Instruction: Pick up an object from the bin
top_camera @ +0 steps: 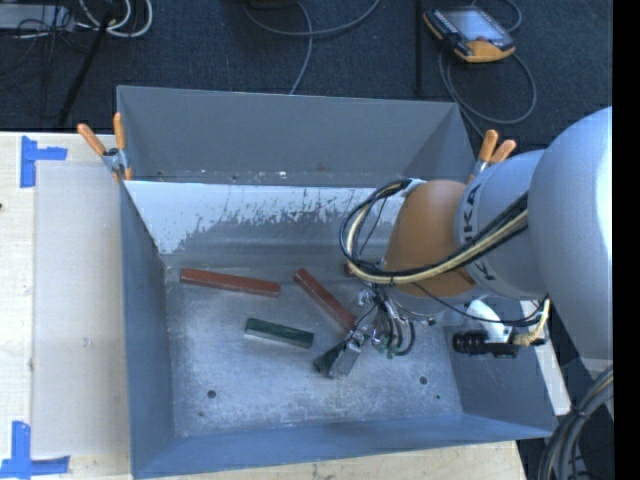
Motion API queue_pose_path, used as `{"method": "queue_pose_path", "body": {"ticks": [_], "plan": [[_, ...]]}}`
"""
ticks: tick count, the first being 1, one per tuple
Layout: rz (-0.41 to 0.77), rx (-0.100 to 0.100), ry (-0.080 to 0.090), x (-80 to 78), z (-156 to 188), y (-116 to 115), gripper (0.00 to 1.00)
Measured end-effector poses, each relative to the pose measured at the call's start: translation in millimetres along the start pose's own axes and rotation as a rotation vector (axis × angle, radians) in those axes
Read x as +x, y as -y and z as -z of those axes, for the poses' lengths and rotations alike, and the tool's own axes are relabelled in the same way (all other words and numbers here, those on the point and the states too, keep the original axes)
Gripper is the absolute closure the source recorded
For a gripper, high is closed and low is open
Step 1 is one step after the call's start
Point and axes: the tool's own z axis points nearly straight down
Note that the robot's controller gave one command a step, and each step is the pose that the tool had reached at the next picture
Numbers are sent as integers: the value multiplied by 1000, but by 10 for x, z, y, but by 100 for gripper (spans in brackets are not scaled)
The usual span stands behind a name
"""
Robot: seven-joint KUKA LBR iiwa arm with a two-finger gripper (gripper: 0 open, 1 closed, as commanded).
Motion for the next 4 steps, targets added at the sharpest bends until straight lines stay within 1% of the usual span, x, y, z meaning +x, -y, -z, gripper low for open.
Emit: {"method": "queue_pose_path", "body": {"ticks": [1,2,3,4], "plan": [[90,-2,5,237,201,-681,0],[278,1,6,75,-23,-472,0],[281,0,9,68,5,-487,100],[294,0,12,-21,11,-971,100]]}}
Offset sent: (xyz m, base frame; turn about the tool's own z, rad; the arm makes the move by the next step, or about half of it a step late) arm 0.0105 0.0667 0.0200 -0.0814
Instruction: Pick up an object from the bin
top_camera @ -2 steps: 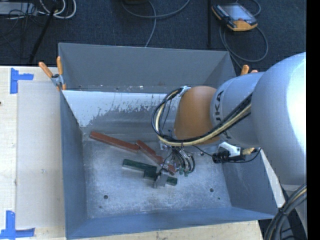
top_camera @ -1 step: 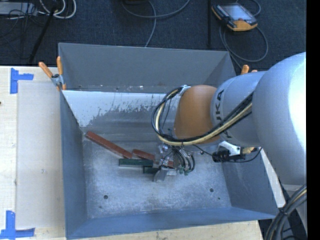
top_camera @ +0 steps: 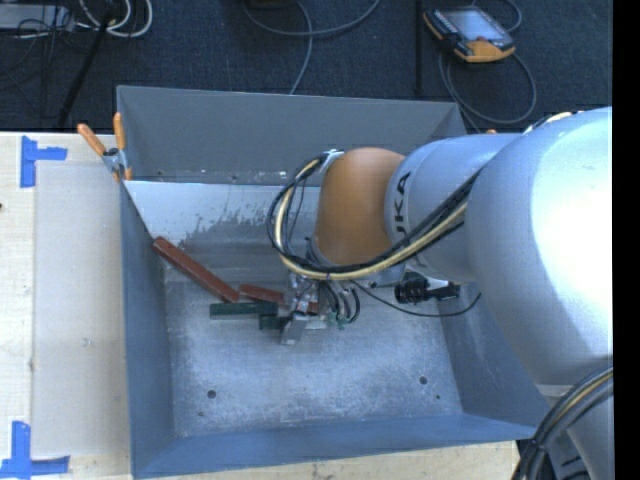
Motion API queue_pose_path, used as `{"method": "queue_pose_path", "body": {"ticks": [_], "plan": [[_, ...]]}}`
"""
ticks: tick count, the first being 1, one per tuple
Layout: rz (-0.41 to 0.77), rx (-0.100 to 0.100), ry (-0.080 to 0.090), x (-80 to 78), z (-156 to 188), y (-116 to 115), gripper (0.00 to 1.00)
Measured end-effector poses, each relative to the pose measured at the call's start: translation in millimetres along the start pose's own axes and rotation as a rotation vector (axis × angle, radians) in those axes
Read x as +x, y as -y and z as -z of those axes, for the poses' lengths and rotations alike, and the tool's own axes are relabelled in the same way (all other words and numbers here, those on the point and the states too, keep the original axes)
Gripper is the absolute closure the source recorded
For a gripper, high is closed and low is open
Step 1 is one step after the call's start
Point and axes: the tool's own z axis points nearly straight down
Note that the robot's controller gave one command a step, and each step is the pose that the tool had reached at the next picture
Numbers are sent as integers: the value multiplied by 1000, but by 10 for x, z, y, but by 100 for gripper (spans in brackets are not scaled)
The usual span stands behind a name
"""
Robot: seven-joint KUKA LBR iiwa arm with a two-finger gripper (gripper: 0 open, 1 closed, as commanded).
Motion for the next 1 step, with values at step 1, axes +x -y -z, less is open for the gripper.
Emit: {"method": "queue_pose_path", "body": {"ticks": [1], "plan": [[15,-2,2,-257,1282,206,100]]}}
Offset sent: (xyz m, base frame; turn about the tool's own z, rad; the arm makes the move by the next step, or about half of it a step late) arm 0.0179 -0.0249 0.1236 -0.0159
